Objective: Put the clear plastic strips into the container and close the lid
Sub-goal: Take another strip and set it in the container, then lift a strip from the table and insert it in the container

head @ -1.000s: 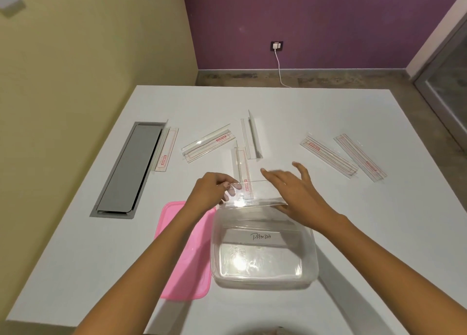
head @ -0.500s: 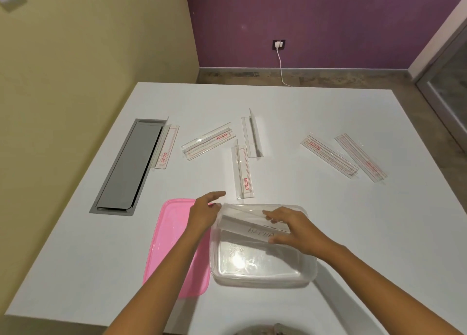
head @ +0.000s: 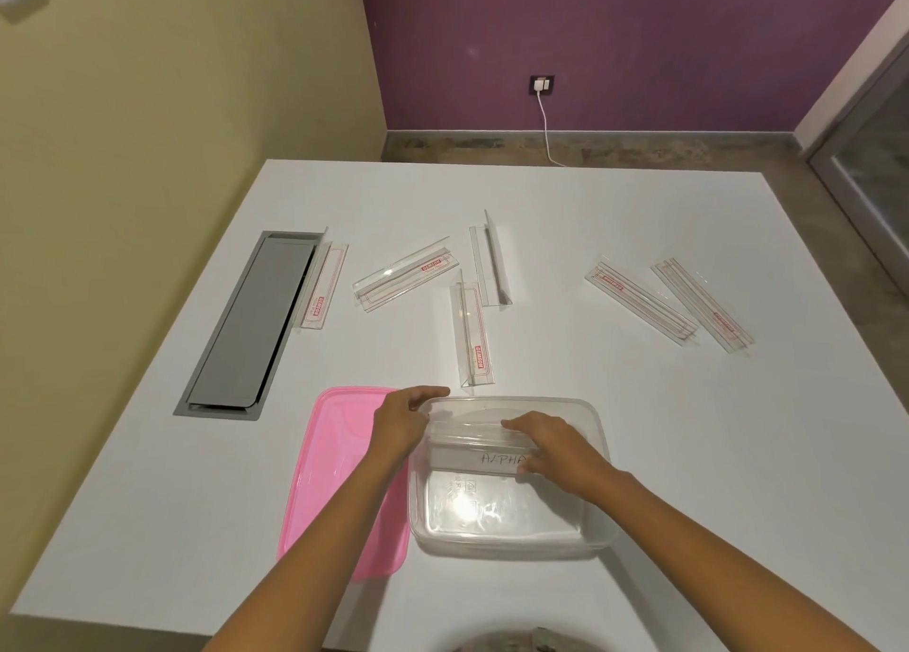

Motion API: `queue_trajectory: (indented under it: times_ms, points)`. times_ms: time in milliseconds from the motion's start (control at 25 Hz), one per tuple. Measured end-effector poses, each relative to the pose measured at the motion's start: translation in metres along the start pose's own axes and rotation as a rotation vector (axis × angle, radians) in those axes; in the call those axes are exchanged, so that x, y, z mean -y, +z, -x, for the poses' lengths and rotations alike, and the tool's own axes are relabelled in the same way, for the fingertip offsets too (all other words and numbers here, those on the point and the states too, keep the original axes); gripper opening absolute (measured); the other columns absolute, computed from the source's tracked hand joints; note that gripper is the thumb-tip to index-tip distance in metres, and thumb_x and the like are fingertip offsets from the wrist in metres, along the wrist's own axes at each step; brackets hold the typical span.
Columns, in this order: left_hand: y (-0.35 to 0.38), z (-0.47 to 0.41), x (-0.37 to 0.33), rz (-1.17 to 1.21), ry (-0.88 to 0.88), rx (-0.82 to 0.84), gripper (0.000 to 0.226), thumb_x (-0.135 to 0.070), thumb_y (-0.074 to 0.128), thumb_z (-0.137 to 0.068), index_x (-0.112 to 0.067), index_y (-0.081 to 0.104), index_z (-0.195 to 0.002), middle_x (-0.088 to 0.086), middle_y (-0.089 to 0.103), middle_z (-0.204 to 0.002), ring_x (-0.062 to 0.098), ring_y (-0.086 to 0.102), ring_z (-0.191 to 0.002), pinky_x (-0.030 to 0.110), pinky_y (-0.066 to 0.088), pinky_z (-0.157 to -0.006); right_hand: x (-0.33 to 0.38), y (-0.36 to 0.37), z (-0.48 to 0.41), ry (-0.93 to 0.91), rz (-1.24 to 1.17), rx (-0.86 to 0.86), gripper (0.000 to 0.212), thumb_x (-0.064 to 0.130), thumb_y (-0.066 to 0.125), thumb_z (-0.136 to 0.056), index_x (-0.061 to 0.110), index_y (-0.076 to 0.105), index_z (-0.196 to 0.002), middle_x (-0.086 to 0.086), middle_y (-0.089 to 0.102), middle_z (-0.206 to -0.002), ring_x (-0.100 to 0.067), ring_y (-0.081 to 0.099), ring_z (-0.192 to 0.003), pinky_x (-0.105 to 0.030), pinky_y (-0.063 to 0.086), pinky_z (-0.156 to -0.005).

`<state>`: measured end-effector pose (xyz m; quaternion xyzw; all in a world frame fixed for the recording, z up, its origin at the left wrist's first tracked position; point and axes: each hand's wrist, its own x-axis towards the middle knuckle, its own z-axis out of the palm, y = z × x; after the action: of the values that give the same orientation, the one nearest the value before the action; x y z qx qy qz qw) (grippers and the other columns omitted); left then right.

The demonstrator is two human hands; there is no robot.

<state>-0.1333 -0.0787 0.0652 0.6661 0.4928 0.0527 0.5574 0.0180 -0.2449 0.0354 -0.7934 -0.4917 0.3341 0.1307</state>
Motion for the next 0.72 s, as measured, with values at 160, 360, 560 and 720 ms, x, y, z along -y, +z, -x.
queue_trajectory:
  times_ms: [160, 360, 560, 720]
  points:
    - [0.000, 0.001, -0.002, 0.020, 0.003, 0.009, 0.038, 0.008, 0.055, -0.083, -0.016, 0.070, -0.108, 0.002, 0.068, -0.117, 0.016, 0.057, -0.111, 0.037, 0.043, -0.105, 0.003, 0.006, 0.004, 0.061, -0.027, -0.107, 0.055, 0.008, 0.069, -0.078, 0.020, 0.051, -0.129, -0.005, 0.061, -0.125, -0.024, 0.055, -0.109, -0.036, 0.045, -0.091]
    - [0.001, 0.000, 0.000, -0.026, -0.001, -0.008, 0.035, 0.002, 0.056, -0.084, -0.018, 0.068, -0.110, 0.001, 0.066, -0.119, 0.018, 0.056, -0.115, 0.034, 0.042, -0.104, 0.009, 0.013, 0.014, 0.028, -0.017, -0.246, 0.049, 0.011, 0.070, -0.078, 0.019, 0.056, -0.124, -0.002, 0.062, -0.122, -0.022, 0.053, -0.115, -0.038, 0.045, -0.095]
    - [0.012, -0.010, -0.014, -0.112, 0.058, -0.017, 0.038, -0.003, 0.062, -0.082, -0.015, 0.062, -0.119, 0.003, 0.062, -0.126, 0.022, 0.056, -0.116, 0.025, 0.041, -0.092, 0.010, -0.001, 0.022, -0.101, 0.038, -0.692, 0.030, 0.006, 0.069, -0.078, 0.021, 0.064, -0.104, 0.003, 0.064, -0.103, -0.018, 0.053, -0.103, -0.032, 0.042, -0.092]
    - [0.025, -0.028, -0.043, -0.130, 0.053, 0.076, 0.030, -0.010, 0.054, -0.083, -0.016, 0.065, -0.111, -0.002, 0.065, -0.106, 0.019, 0.057, -0.105, 0.027, 0.042, -0.088, -0.001, -0.018, 0.020, 0.090, 0.050, -0.773, 0.033, 0.001, 0.064, -0.079, 0.022, 0.065, -0.104, 0.004, 0.065, -0.103, -0.020, 0.053, -0.103, -0.024, 0.029, -0.093]
